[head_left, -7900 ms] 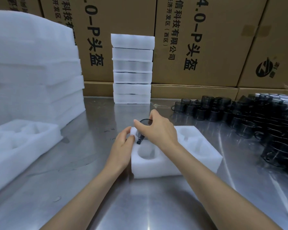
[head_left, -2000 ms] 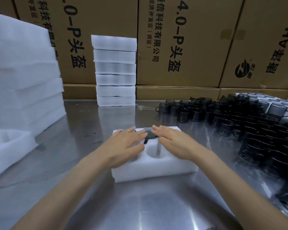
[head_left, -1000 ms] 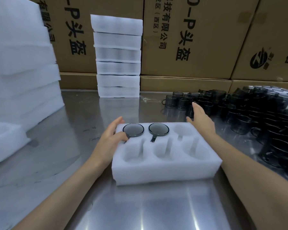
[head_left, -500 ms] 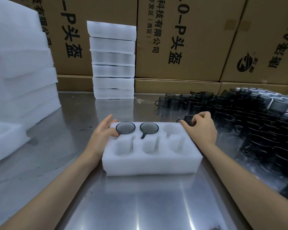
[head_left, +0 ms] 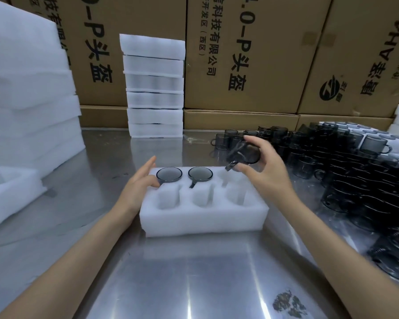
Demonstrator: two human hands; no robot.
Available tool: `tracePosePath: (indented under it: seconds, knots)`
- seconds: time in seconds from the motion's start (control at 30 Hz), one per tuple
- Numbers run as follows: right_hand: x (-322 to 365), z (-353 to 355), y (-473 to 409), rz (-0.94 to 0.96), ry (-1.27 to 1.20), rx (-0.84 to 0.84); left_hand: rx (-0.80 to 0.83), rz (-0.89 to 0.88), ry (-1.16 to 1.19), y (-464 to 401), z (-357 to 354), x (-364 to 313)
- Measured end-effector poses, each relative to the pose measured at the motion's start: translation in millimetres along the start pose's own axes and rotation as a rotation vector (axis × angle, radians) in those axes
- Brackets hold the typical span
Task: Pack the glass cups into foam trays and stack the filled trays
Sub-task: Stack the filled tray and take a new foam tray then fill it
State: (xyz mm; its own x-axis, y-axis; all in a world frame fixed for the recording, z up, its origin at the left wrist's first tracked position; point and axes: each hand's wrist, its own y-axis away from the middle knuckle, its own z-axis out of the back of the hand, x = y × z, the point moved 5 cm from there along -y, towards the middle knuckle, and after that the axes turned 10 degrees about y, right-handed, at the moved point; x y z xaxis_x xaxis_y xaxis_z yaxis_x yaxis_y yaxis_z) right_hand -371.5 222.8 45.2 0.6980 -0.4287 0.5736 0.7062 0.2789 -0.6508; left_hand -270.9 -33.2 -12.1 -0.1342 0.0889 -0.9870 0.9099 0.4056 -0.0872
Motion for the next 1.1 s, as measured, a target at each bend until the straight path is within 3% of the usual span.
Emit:
tracePosePath:
  seconds: [0.1,0.33,0.47,0.6,0.7,0.83,1.0,1.1]
  knots:
    - [9,-15,2,0.084,0.073,0.188,-0.003,0.009,-0.015,0,1,0]
    - [-1,-19,1,0.007,0.039,0.432,0.058,0.001,-0.178,-1,-3,-9]
    - [0,-21,3,0.024,0.141,0.489,0.147,-0.186,-0.488,7,-21,-38]
    - [0,-21,8,-0.023,0.14,0.515,0.41,-0.387,-0.838,29,-73,-54]
    - [-1,-27,14,-0.012,0.176,0.563,0.581,-0.385,-1.09,34,-107,-42]
    - [-6,-32,15,-0.027,0.23,0.666,0.603,-0.336,-1.21,31,-114,-30]
    - [-3,-32,15,-0.014,0.235,0.655,0.567,-0.333,-1.17,28,-110,-23]
    - [-7,-26,12,-0.1,0.107,0.447,0.494,-0.406,-1.132,29,-110,-28]
